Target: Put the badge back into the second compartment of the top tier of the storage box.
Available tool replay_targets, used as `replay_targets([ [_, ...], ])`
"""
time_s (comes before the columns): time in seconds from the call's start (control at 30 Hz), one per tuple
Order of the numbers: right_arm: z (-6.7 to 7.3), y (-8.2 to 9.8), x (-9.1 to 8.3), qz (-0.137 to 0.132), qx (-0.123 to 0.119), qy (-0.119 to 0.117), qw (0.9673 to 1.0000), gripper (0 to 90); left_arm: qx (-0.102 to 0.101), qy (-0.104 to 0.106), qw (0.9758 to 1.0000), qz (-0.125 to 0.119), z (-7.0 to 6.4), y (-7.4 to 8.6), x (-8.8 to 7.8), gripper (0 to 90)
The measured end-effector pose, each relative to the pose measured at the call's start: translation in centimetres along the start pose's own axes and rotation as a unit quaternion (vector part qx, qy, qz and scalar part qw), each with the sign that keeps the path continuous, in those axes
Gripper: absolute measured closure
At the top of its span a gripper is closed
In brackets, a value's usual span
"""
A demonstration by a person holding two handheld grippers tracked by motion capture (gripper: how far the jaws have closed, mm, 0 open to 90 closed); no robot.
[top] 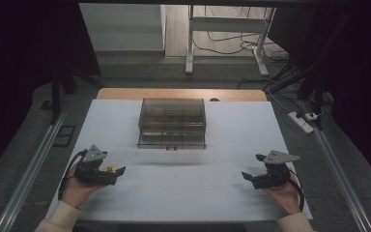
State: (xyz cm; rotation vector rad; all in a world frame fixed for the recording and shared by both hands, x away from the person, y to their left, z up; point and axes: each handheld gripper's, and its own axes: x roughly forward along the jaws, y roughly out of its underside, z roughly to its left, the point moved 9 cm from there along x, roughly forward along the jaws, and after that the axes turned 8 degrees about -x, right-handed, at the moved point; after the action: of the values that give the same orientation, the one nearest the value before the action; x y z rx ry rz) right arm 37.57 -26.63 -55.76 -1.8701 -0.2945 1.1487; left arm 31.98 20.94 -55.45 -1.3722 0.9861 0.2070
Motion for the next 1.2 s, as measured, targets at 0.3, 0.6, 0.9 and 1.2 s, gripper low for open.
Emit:
replay_targets([
  [0.3, 0.0, 0.1, 0.1, 0.004, 0.000, 0.001, 1.0000, 8.2, 0.004, -0.014, 0.9998, 0.016, 0.9, 0.4, -0.1, 10.1],
  [0.6, 0.0, 0.2, 0.1, 0.008, -0.001, 0.000, 1.0000, 8.2, 0.015, -0.022, 0.9988, 0.041, 1.7, 1.1, 0.1, 10.1],
  [0.9, 0.0, 0.3, 0.2, 0.011, 0.000, -0.001, 0.9999, 8.2, 0.023, -0.021, 0.9977, 0.060, 2.2, 1.6, 0.4, 10.0],
  [1.2, 0.1, 0.4, 0.3, 0.015, 0.000, -0.003, 0.9999, 8.2, 0.024, -0.018, 0.9961, 0.082, 2.6, 1.9, 1.2, 10.0],
])
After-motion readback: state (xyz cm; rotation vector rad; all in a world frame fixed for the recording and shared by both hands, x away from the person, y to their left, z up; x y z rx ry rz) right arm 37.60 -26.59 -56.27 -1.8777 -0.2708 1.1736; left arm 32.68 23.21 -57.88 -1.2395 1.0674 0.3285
